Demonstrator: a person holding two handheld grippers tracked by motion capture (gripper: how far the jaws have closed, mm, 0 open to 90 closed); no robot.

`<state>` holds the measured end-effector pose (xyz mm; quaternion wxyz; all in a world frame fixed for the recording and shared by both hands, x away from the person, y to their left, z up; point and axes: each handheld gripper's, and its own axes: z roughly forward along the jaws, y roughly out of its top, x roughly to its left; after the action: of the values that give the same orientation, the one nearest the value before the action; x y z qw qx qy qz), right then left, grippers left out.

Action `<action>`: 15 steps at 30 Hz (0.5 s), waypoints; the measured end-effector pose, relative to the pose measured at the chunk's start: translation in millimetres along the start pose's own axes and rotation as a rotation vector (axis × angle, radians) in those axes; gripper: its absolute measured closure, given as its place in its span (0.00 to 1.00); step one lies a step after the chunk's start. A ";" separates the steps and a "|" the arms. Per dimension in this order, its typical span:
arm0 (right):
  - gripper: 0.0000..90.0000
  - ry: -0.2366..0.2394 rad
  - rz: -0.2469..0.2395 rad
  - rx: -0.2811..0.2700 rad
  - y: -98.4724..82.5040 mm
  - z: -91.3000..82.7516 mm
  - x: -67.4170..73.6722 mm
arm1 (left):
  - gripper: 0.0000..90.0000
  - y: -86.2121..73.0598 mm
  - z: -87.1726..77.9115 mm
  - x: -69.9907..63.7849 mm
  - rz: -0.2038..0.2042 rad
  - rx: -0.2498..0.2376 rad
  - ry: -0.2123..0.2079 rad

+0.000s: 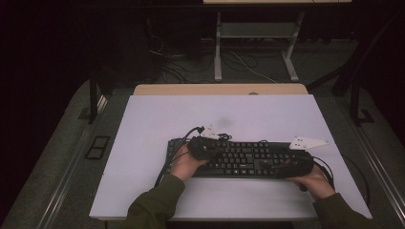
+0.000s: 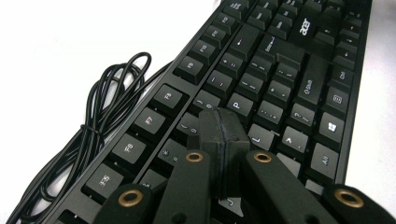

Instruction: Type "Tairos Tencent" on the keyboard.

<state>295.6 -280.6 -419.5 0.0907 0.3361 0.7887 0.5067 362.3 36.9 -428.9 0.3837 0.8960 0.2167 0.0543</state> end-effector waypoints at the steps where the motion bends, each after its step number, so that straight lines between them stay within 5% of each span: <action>1: 0.19 0.000 -0.001 0.000 0.0 0.0 -0.1 | 0.99 -0.3 0.2 0.2 0.001 0.000 -0.002; 15: 0.19 0.000 -0.008 -0.003 0.3 -0.1 -0.7 | 0.99 -1.4 -7.3 1.6 -0.007 -0.016 0.010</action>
<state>296.2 -281.1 -419.4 0.0933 0.3328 0.7894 0.5073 361.3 43.3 -424.8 0.3898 0.8919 0.2213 0.0594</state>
